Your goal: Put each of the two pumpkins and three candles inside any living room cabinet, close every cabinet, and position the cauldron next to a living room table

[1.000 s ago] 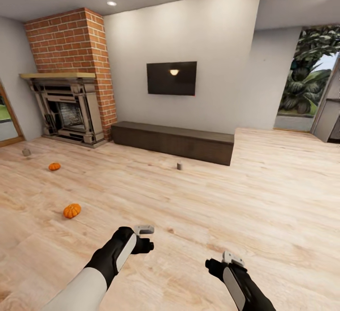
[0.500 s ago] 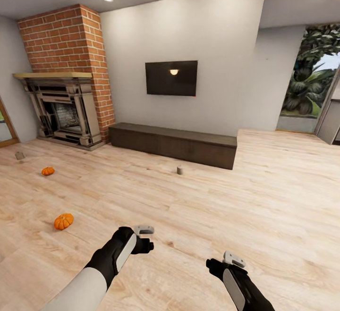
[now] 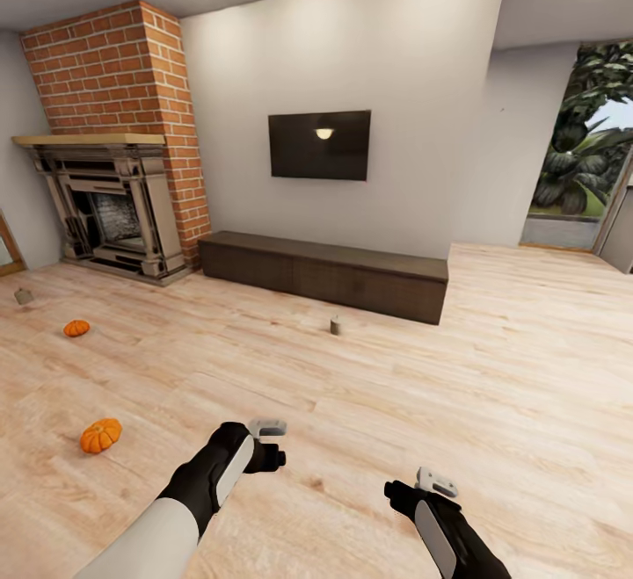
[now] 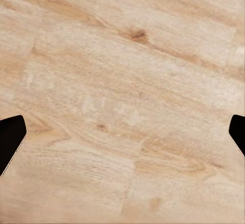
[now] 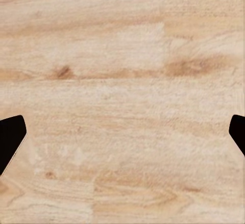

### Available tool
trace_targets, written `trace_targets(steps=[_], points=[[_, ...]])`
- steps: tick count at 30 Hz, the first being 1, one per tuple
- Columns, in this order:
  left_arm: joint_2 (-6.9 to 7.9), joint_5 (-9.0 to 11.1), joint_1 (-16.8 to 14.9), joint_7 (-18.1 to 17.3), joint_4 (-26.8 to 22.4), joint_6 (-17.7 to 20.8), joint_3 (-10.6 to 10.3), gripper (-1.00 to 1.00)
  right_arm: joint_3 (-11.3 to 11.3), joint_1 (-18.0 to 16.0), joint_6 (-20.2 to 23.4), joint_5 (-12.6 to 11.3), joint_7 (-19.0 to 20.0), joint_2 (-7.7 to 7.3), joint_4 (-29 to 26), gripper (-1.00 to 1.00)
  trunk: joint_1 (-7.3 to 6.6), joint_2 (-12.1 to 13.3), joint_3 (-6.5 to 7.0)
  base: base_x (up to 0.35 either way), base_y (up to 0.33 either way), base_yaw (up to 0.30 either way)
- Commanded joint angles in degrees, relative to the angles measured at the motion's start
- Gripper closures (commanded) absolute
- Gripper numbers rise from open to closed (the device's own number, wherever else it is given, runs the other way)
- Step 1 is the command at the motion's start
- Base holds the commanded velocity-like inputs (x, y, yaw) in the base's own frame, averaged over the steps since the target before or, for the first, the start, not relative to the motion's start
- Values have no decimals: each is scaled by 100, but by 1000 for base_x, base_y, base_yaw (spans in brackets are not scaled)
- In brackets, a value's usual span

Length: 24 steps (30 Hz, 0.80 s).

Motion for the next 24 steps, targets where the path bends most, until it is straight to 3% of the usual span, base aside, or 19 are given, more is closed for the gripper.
trace_targets(steps=[1,24], points=[[1,60,-3,55,-8,20,-22,-100,-11,-2,21,-55,-31,4,-10,-100,3,-3,-6,329,0,0],[6,46,-3,57,-8,20,-22,-100,-11,-2,13,-49,-14,4,32,-100,3,-3,-6,329,0,0]])
